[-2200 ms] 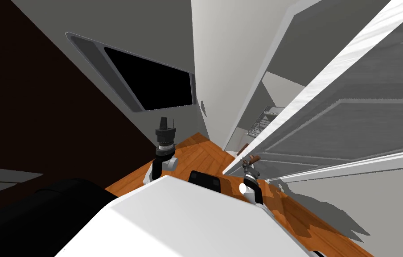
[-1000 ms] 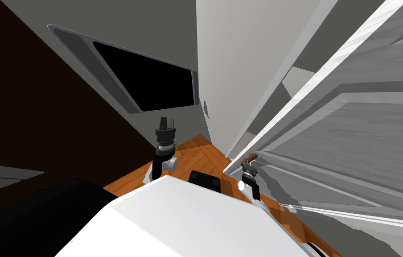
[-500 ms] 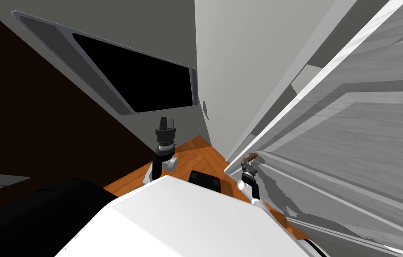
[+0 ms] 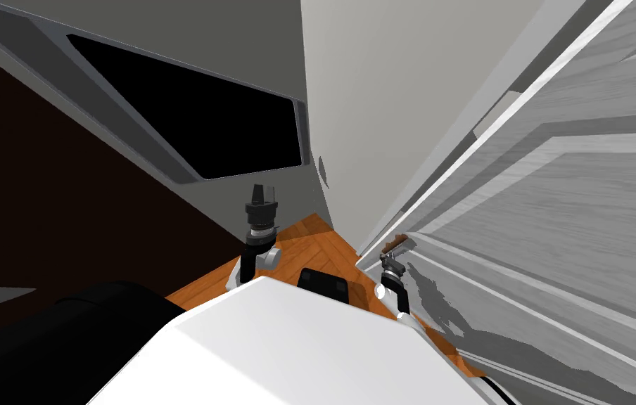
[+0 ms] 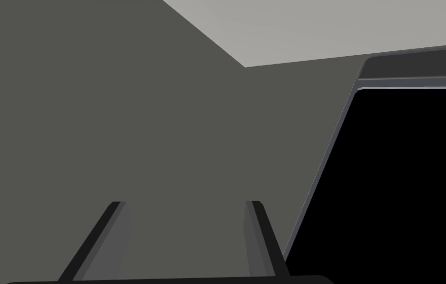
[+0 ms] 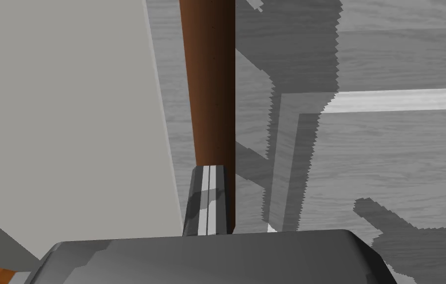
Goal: Pull the door open
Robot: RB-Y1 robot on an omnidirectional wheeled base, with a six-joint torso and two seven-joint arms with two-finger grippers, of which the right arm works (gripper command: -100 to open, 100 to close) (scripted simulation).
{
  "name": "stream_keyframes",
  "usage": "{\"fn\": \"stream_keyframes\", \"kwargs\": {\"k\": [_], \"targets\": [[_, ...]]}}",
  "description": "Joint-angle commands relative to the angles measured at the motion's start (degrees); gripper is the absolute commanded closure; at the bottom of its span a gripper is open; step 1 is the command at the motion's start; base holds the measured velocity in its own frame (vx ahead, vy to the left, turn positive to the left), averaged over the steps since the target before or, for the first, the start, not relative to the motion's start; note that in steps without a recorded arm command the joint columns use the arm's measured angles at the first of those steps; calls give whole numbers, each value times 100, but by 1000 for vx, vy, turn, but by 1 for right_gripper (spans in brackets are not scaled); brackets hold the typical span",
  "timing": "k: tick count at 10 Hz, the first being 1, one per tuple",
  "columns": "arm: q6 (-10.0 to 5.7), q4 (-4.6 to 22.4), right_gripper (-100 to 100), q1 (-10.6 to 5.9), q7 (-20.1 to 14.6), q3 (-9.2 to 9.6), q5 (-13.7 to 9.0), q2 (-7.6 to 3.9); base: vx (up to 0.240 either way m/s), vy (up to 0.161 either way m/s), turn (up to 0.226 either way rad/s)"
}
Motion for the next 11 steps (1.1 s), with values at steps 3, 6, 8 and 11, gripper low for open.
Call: {"fn": "stream_keyframes", "kwargs": {"k": [3, 6, 8, 11], "targets": [[14, -62, -100, 14, -17, 78, 51, -13, -210, 64, -14], [-13, -68, -100, 64, -76, 82, 59, -52, -63, 36, 1], [-58, -29, -100, 101, -173, 81, 69, -103, 180, -43, 31], [-172, 69, -100, 195, -421, 80, 95, -234, 221, -61, 44]]}}
